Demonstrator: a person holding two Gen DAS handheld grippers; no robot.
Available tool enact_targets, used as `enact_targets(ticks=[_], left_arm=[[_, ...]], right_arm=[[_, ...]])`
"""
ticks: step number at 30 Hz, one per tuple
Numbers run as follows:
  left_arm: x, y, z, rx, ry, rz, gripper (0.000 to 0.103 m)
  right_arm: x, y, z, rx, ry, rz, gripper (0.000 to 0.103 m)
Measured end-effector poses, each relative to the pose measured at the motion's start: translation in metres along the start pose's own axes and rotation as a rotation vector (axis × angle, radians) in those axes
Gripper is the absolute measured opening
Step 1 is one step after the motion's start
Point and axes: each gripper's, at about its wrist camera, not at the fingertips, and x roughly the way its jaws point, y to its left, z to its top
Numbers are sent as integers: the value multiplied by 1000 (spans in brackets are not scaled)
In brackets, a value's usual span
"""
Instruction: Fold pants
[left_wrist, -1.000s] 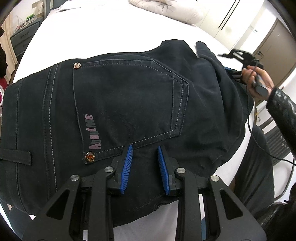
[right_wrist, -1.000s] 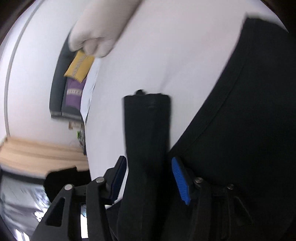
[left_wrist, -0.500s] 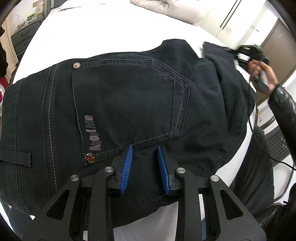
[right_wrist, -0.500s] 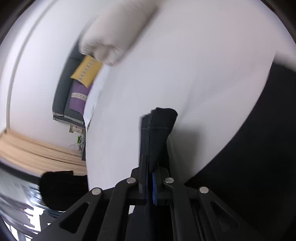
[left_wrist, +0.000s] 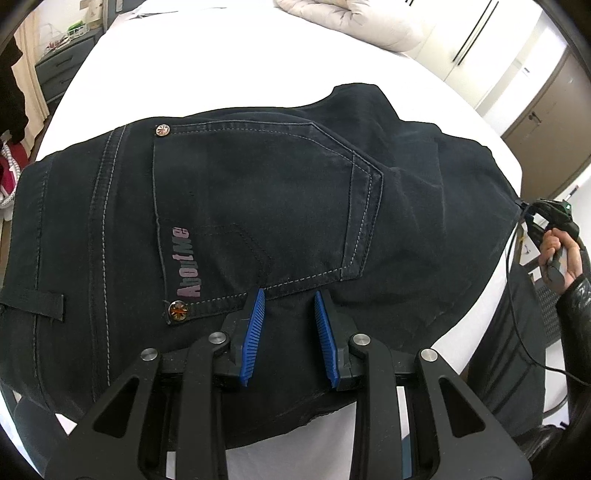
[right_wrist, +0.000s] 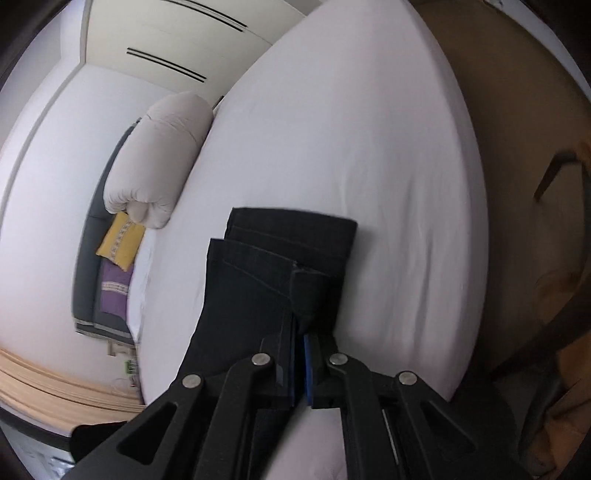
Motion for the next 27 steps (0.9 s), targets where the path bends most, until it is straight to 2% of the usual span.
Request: enact_targets(ticks=[1,2,4,5,6,7,8,9,10,12,14,16,27], left_arm=[[0,-1,1,-2,1,4,27],[0,-2,1,-5,3,7,28],[-1,-2,2,-14,4,11,28],[-1,-2,3,-21,4,12,28],[-1,-1,3,-27,5,13,28],[-2,-1,4,-35,5,15,28],[-2,-1,4,-41,5,16,28],[-2,-1,5,-47,5,15,30],[-3,-1,6,-51,5,13,31],[-4,-2,7,-59,2,-19,50],[-5,-7,8,-59,1,-38,58],[-4,-13,10,-48,2,-21,59],[-5,-16,8,-51,-30,-42,59]], right_arm=[[3,-1,3,23,13,27,13],[5,0,8,36,17,59,25],[6,3,17,26,-4,86,39],[8,7,18,12,-12,82,40],[13,10,22,-2,-5,85,40],[13,10,24,-12,5,83,34],[18,13,27,-37,18,64,10],[20,16,28,-62,18,30,8],[18,16,27,-74,16,19,8],[23,18,28,-90,12,5,8],[25,21,29,-112,-1,-12,7],[25,22,31,-120,-21,-25,7],[3,-4,29,-76,-106,-45,6]])
